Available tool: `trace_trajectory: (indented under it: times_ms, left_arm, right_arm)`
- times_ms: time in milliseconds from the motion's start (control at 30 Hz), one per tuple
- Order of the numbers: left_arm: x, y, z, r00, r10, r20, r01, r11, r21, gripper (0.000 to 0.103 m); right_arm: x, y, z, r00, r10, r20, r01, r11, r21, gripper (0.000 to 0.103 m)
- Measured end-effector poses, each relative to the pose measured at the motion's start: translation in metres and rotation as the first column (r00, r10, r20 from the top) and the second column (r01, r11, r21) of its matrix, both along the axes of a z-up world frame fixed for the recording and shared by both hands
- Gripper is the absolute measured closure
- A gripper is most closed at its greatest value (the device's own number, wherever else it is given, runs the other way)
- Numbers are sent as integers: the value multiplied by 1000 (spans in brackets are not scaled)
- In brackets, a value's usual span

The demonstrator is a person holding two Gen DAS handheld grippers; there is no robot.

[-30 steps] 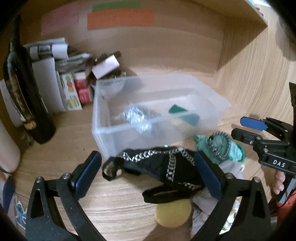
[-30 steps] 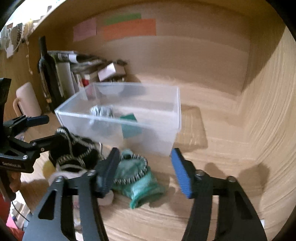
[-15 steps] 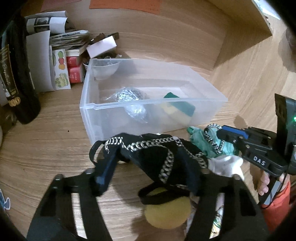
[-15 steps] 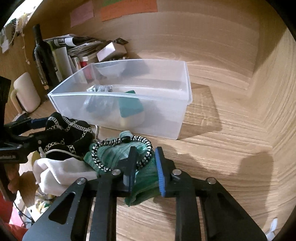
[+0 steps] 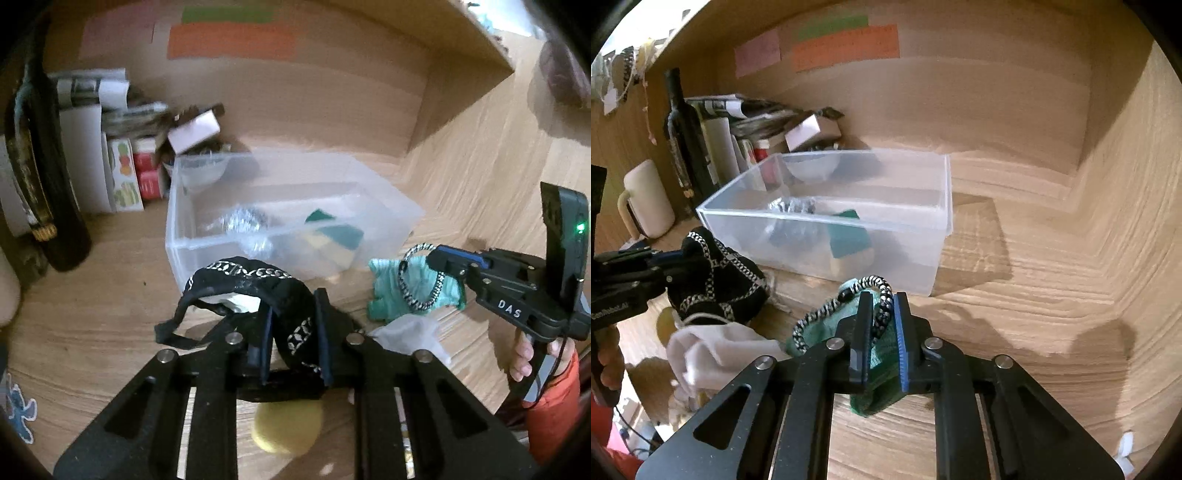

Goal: Organize soft objects
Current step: 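Grasp the teal bracelet with the right tool while the left tool grasps the black strap, then lower the bracelet and black strap into the clear box and open both tools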

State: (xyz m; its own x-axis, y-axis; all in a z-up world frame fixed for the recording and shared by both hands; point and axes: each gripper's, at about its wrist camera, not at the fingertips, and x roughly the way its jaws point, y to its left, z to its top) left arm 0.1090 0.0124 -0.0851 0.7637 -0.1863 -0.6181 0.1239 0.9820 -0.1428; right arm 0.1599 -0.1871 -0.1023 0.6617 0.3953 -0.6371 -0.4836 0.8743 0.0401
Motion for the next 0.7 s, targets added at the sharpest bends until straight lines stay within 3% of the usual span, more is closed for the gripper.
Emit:
trace_trajectory:
  times_ms: [333, 700]
  left_arm:
    - [-10, 0, 44, 992, -4, 124, 6, 1000, -23, 83]
    - [-8, 4, 76, 970, 20, 242, -20, 1000, -2, 83]
  right_arm:
    - [-12, -2, 13, 999, 9, 31, -9, 1000, 0, 94]
    - [24, 7, -11, 998, 7, -66, -12, 997, -77, 92]
